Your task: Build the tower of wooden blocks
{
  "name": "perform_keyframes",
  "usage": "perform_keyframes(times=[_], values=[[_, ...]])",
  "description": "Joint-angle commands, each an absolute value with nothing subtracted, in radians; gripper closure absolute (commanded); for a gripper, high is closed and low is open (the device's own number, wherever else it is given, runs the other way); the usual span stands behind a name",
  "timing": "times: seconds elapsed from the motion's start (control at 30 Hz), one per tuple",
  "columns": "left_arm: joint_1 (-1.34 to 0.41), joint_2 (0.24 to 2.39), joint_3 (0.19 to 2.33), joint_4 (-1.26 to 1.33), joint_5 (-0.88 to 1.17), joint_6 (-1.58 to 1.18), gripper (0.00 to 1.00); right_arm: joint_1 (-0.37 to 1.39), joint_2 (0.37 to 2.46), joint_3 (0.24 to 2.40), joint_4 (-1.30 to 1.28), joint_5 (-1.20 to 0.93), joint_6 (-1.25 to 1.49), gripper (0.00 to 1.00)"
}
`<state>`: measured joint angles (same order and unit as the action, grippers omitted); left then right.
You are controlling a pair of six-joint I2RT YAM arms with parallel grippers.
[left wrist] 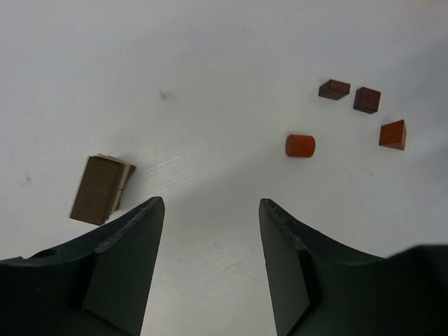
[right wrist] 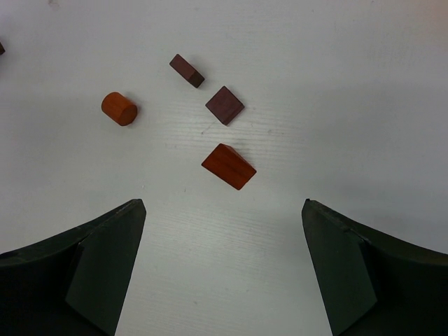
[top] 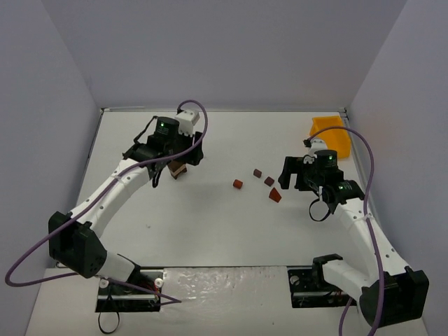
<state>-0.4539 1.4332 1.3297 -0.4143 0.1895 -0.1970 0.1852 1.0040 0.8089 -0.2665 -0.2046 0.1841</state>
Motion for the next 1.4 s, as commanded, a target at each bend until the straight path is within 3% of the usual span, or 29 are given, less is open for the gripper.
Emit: perform_keyframes(times=[0.0, 0.3, 0.67, 1.17, 1.37], values=[[-0.487, 1.407, 1.274, -0.365, 0.187, -0.3, 0.47, 0.202, 1.094, 0.874, -0.213, -0.239, 0.189, 0.12], [-0.491, 1.365, 1.243, -0.441, 0.203, -0.277, 0.47, 0.351, 1.356, 1.008, -0.183, -0.152, 0.123, 0.28], [-0.49, 1.338, 1.243, -0.549, 0.204, -0.211, 0.47, 0.357, 1.592, 1.076, -0.081, -0.129, -0.037, 0.52], [-0.489, 1.224, 1.199, -0.62, 0.118, -0.22, 0.47, 0.356, 1.787, 1.143, 0.035, -0.192, -0.24, 0.53], [-0.488, 1.192, 1.176, -0.643, 0.101, -0.236, 0.47, 0.357, 1.851, 1.191, 0.041, -0.242, -0.286, 0.61]])
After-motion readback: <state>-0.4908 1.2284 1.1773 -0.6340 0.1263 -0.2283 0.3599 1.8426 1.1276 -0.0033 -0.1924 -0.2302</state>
